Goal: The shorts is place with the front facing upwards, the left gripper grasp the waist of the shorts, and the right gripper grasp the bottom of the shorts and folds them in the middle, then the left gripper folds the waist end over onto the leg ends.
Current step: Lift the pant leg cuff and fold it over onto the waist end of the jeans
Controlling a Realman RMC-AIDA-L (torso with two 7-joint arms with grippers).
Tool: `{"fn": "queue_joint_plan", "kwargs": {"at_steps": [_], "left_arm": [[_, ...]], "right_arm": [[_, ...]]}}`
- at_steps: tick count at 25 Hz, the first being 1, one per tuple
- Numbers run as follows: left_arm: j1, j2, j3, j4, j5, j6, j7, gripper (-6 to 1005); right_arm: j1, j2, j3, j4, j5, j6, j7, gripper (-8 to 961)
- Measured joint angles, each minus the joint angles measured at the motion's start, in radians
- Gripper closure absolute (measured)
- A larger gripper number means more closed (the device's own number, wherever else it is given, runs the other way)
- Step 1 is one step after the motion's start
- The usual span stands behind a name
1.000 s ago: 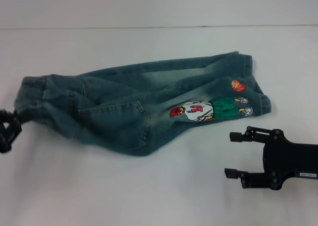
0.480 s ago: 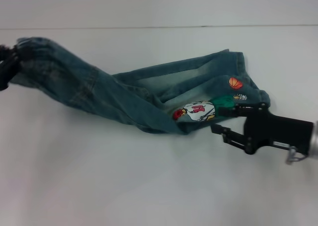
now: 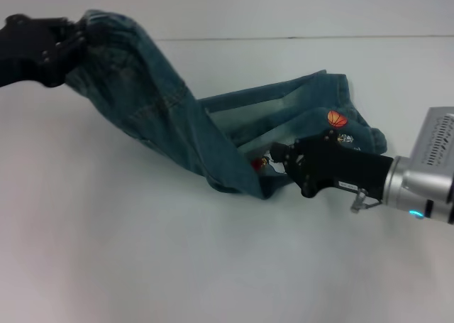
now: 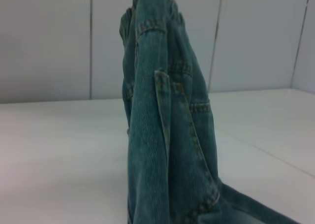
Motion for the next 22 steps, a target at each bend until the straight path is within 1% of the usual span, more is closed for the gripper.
{"fn": "queue_joint_plan", "kwargs": {"at_steps": [1, 4, 7, 10, 13, 17, 22], "left_arm": [[-0.01, -0.001, 0.012, 0.002, -0.003, 0.0, -0.008, 945], [-0.034, -0.002, 0.055, 0.001, -0.031, -0.002, -0.026, 945], [-0.051, -0.002, 0.117, -0.005, -0.081, -0.02, -0.047, 944], [-0.065, -0.002, 0.211, -0.006, -0.117, -0.082, -0.067, 944], [-0.083, -0.002, 0.285, -0.007, -0.124, -0.146, -0.079, 943], [-0.107, -0.001, 0.344, -0.011, -0.117, -0.206, -0.093, 943], [-0.122, -0.001, 0.418, -0.021, -0.112, -0.262, -0.107, 942]], "right_arm": [[0.012, 0.001, 0.0, 0.016, 0.01, 0.021, -0.009, 789], [0.052, 0.004, 0.0, 0.056, 0.023, 0.091, -0.016, 871], [0.099, 0.005, -0.001, 0.107, 0.022, 0.149, -0.027, 954], [0.139, 0.008, -0.007, 0.144, 0.018, 0.166, -0.054, 954], [0.186, 0.009, -0.029, 0.186, 0.016, 0.192, -0.059, 953], [0.226, 0.013, -0.068, 0.225, 0.011, 0.199, -0.059, 952], [0.255, 0.019, -0.083, 0.257, -0.016, 0.2, -0.066, 952]]}}
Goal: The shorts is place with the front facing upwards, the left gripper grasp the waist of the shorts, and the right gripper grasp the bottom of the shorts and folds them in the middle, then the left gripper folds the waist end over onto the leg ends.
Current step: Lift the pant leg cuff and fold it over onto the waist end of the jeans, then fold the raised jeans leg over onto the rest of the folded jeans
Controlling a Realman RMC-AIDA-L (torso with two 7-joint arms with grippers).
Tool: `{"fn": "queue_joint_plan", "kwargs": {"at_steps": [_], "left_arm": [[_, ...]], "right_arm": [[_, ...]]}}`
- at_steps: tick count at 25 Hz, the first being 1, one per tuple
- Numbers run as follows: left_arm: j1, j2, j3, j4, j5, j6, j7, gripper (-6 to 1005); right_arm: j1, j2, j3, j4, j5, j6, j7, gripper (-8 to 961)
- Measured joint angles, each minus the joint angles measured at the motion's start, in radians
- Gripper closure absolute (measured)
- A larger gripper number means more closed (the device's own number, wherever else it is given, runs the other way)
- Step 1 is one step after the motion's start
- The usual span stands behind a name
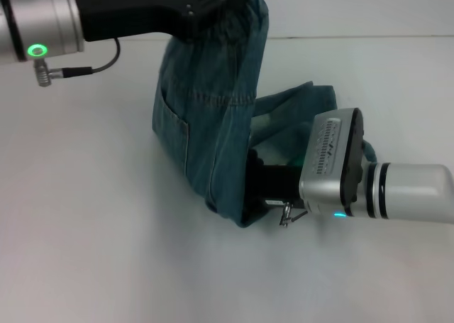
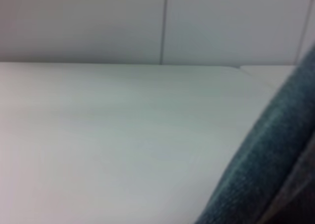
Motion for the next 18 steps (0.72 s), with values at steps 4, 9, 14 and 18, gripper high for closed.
{"fn": "queue_joint_plan", "kwargs": {"at_steps": [4, 9, 14, 18], "left_arm": [[-0.002, -0.001, 0.041, -0.005, 0.001, -0.04, -0.003, 941], [-0.004, 0.0, 0.065, -0.024, 0.009, -0.09, -0.005, 941], [0.0, 0.0, 0.077, -0.027, 0.012, -0.122, -0.001, 940], [-0.001, 0.0, 0.113, -0.038, 0.013, -0.155, 0.0, 939]], "right_arm": [[0.017, 0.002, 0.002, 0.012, -0.025, -0.001, -0.001, 951], [-0.007, -0.008, 0.009, 0.005, -0.026, -0.033, -0.019, 950], [-0.165, -0.025, -0.003, -0.136, -0.026, -0.185, -0.006, 949], [-0.361, -0.031, -0.008, -0.358, -0.026, -0.367, 0.049, 949]]}}
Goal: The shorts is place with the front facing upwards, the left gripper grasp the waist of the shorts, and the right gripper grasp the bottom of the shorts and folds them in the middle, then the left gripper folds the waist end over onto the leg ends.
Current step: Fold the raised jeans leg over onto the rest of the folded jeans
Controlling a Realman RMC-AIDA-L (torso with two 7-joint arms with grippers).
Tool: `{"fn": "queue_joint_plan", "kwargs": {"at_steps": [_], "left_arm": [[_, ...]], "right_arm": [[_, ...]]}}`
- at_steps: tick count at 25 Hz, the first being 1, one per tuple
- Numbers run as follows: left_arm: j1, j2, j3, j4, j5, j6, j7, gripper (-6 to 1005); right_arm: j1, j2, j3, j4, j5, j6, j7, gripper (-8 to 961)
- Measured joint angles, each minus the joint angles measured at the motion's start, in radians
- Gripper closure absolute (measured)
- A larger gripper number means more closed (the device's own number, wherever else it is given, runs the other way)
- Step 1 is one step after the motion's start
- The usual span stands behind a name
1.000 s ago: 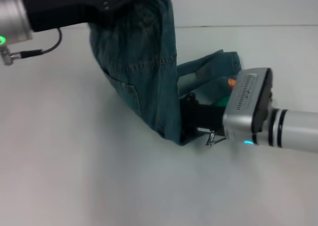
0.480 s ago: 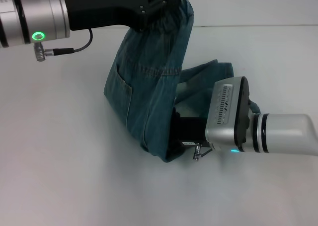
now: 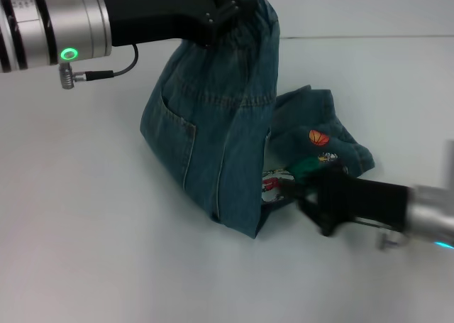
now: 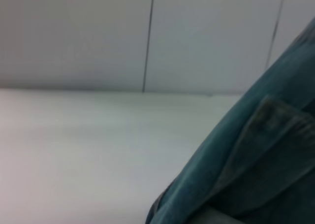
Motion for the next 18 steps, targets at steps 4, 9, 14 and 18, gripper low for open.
{"fn": "queue_joint_plan", "kwargs": {"at_steps": [4, 9, 14, 18], "left_arm": [[-0.006, -0.002, 0.05, -0.035, -0.005, -0.018, 0.045, 939], [-0.017, -0.009, 0.198, -0.096, -0.043, -0.128, 0.076, 938], [-0.071, -0.011, 0.428, -0.192, -0.083, -0.347, 0.075, 937], [-0.116, -0.012, 0.577, -0.243, -0.147, -0.519, 0.066, 879]], "right_arm": [[-0.181, -0.009, 0.029, -0.205, 0.006, -0.19, 0.046, 948], [-0.28, -0.046, 0.098, -0.292, 0.001, -0.319, 0.087, 947], [-0.295, -0.062, 0.121, -0.289, -0.001, -0.34, 0.089, 947], [-0.282, -0.055, 0.118, -0.289, -0.025, -0.326, 0.09, 946]]}}
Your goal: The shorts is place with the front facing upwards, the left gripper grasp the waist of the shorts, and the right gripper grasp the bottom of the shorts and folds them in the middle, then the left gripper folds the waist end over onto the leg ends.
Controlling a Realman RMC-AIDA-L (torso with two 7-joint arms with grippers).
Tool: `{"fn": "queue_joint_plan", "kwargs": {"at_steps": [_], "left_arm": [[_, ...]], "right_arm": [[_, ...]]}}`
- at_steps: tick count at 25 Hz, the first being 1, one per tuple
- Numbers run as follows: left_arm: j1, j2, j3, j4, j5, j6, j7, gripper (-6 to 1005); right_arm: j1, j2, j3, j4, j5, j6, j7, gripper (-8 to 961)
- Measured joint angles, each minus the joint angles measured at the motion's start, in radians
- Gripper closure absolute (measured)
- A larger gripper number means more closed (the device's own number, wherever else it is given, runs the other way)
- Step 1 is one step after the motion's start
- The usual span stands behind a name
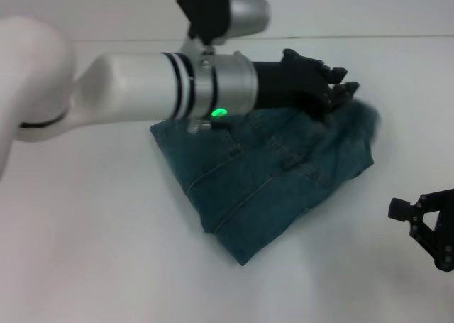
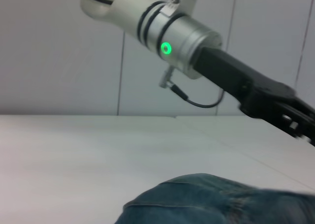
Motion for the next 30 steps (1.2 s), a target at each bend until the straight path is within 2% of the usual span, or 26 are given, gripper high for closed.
{"fn": "queue_joint_plan", "kwargs": {"at_steps": [2, 4, 8, 11, 18, 23, 26, 30], "left_arm": [[-0.009, 0.0, 0.055, -0.002, -0.015, -0.055, -0.001, 822], [-0.016, 0.0, 0.07, -0.002, -0.017, -0.063, -0.005, 767], [-0.016, 0.0, 0.055, 0.006, -0.018, -0.03, -0.011, 661], [0.012, 0.0, 0.001, 0.021, -0.018, 0.038, 0.001, 581], [0.163, 0.001, -0.233, 0.032, -0.045, 0.33, 0.213, 302], [0.312, 0.003, -0.422, -0.023, -0.063, 0.564, 0.417, 115], [0.368, 0.007, -0.559, -0.116, -0.038, 0.707, 0.555, 85], [0.43, 0.014, -0.778, -0.197, 0.095, 0.871, 0.686, 65]], "right_arm": [[0.007, 0.001, 0.005, 0.0, -0.014, 0.003, 0.0, 946], [0.011, 0.002, 0.006, -0.001, -0.016, 0.005, 0.001, 945], [0.017, 0.002, 0.002, -0.001, -0.016, 0.009, 0.005, 945], [0.023, 0.002, -0.001, -0.002, -0.016, 0.015, 0.016, 944], [0.062, -0.02, 0.0, 0.024, -0.076, 0.013, 0.078, 943], [0.085, -0.025, 0.003, 0.023, -0.134, 0.022, 0.135, 942], [0.092, -0.025, 0.004, 0.007, -0.176, 0.027, 0.187, 942], [0.075, -0.025, 0.008, -0.054, -0.226, -0.014, 0.256, 941]]}}
